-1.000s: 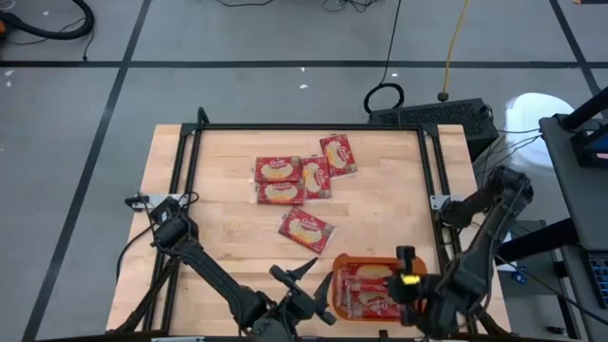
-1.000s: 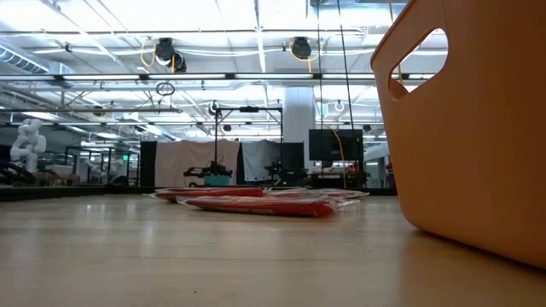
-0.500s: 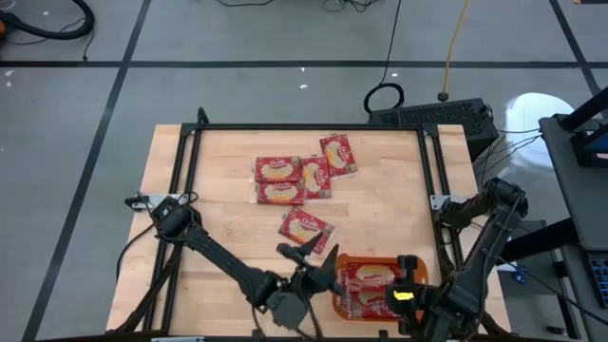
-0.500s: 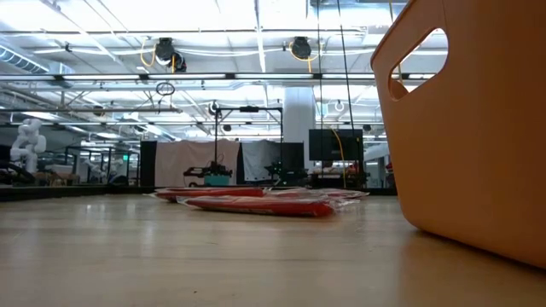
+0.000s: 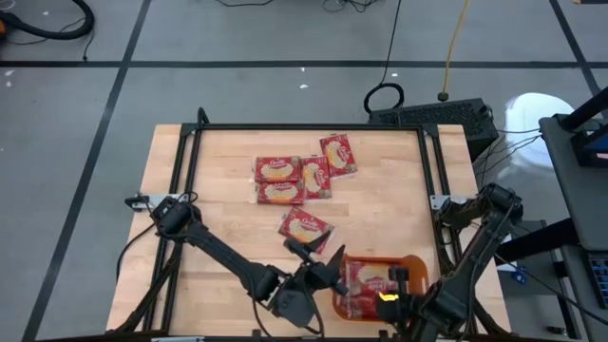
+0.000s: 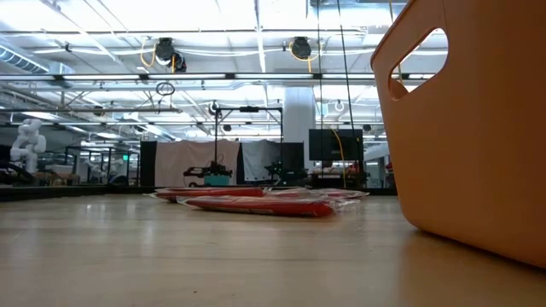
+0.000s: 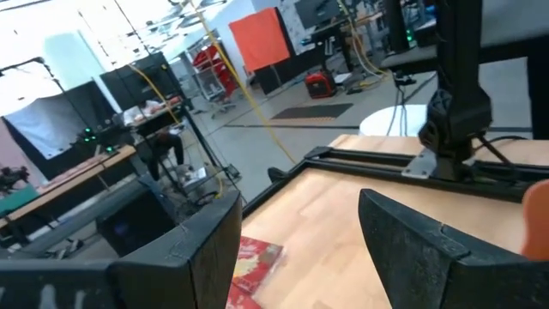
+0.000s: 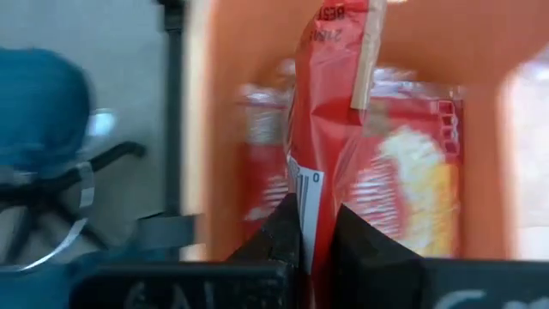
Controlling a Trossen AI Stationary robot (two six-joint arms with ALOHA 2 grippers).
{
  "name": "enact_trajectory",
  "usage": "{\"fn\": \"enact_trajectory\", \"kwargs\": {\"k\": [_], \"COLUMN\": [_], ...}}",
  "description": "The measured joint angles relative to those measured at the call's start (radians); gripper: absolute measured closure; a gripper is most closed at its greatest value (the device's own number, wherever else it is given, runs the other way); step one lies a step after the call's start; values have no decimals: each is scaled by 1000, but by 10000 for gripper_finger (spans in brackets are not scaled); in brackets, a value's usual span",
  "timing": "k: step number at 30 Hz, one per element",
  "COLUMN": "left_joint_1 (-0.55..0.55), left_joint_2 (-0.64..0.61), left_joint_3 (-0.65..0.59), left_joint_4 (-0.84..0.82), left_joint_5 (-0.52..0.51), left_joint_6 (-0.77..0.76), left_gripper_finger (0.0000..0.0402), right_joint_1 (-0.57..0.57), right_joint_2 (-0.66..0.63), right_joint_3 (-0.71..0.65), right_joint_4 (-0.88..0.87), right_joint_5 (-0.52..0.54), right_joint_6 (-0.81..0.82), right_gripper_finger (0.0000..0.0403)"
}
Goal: Sort popcorn bags into baskets
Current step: Put the red popcorn bag into the orange bin
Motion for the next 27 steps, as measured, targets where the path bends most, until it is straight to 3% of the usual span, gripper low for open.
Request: {"fn": "enact_trajectory", "kwargs": {"k": [9,16,21,27], "left_joint_1": [-27,-41,-41,-41], "left_joint_2": [0,0,0,0], "left_joint_3": [0,0,0,0], "left_joint_4": [-121,-120,-121,-205], "left_joint_5": [4,3,3,3], "left_joint_6": [-140,-138,-142,-225], "left_gripper_finger": [163,163,163,163], "right_joint_1": [-3,-3,-3,-10], "right_joint_2": [-2,-4,-6,-6], "right_joint_3": [16,120,181,144], "right_joint_4": [-15,-174,-323,-372], "right_joint_5": [-49,-58,18,155], "right_joint_6": [21,22,51,74], "right_gripper_finger": [390,390,390,390]}}
